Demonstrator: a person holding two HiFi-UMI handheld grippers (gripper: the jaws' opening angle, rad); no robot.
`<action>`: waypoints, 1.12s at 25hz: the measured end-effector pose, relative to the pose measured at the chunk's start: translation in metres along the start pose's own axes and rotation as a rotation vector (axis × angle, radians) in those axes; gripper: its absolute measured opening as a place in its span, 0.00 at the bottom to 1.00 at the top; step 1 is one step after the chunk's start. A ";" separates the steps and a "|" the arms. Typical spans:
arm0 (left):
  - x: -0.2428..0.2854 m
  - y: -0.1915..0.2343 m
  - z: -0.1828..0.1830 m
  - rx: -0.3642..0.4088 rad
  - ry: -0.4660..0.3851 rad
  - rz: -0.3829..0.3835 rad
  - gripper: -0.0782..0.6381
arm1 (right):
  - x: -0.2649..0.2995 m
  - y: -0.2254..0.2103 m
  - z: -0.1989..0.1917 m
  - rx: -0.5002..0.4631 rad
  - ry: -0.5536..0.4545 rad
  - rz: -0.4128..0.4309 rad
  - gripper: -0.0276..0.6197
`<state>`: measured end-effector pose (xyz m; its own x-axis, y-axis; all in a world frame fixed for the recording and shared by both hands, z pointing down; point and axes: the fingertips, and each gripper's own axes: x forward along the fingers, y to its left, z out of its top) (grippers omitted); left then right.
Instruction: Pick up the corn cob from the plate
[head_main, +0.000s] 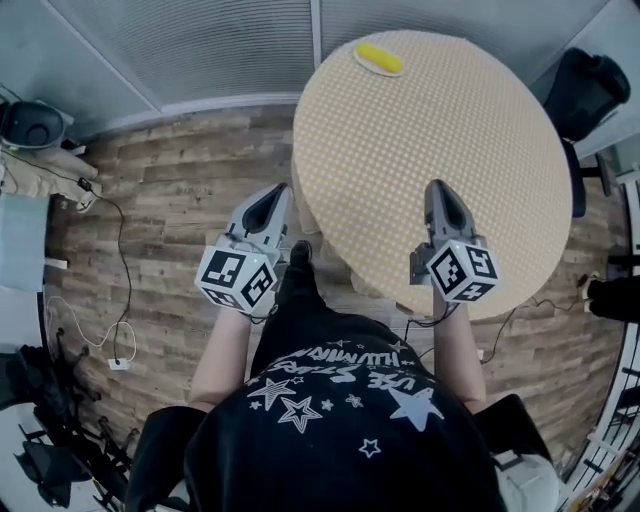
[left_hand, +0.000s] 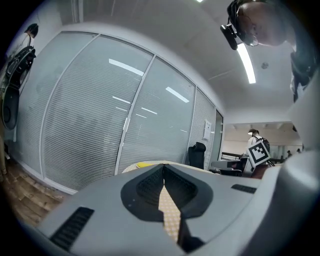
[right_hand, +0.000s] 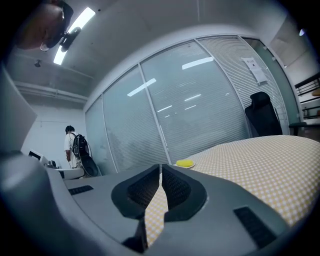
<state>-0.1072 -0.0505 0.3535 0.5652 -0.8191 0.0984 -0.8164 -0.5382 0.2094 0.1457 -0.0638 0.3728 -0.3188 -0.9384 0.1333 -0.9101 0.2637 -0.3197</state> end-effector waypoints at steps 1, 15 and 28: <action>0.009 0.008 0.004 0.004 0.004 -0.012 0.12 | 0.010 0.002 0.001 0.002 0.001 -0.006 0.09; 0.114 0.110 0.032 0.008 0.088 -0.168 0.12 | 0.139 0.017 0.015 0.049 0.004 -0.118 0.09; 0.155 0.117 0.040 0.026 0.103 -0.263 0.12 | 0.157 0.028 0.014 0.081 -0.014 -0.159 0.09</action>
<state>-0.1198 -0.2485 0.3549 0.7661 -0.6268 0.1425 -0.6420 -0.7355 0.2164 0.0738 -0.2067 0.3715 -0.1686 -0.9700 0.1749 -0.9241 0.0938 -0.3705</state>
